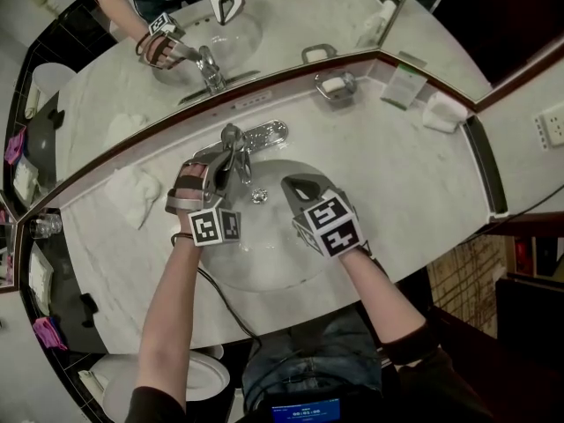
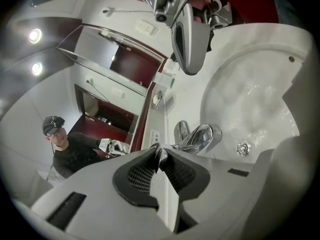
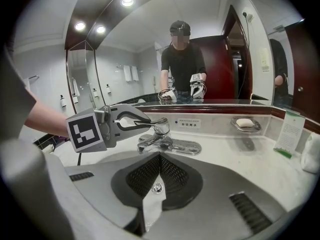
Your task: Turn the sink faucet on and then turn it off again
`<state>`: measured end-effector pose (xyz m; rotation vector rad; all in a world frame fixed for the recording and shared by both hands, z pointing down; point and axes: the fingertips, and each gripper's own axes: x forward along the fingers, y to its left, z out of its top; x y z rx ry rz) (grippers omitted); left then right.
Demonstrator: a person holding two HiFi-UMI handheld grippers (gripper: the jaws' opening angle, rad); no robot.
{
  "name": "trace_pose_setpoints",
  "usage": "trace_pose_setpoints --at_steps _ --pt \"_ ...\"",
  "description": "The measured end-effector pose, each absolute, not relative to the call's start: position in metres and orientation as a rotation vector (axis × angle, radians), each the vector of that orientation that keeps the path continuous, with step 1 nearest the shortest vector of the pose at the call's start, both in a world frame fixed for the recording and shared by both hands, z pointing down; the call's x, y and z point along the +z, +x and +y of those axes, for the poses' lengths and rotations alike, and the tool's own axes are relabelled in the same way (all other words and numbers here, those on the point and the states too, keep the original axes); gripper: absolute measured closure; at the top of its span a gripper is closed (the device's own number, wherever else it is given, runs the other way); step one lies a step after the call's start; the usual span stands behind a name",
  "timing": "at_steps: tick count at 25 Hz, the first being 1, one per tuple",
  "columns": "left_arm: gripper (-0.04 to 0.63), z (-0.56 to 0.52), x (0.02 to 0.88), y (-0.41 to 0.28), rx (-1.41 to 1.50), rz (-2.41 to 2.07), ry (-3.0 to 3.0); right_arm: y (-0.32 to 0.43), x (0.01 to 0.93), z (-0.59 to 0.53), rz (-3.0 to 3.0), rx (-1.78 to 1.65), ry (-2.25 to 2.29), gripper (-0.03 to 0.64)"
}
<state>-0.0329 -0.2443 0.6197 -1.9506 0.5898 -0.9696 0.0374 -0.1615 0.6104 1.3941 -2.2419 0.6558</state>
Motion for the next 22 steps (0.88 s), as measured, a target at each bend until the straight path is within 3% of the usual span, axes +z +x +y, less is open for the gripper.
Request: trace_pose_setpoints --at_steps 22 --pt "0.541 -0.239 0.629 -0.035 -0.923 0.687 -1.939 0.038 0.623 -0.153 -2.226 0.666 1.383 0.595"
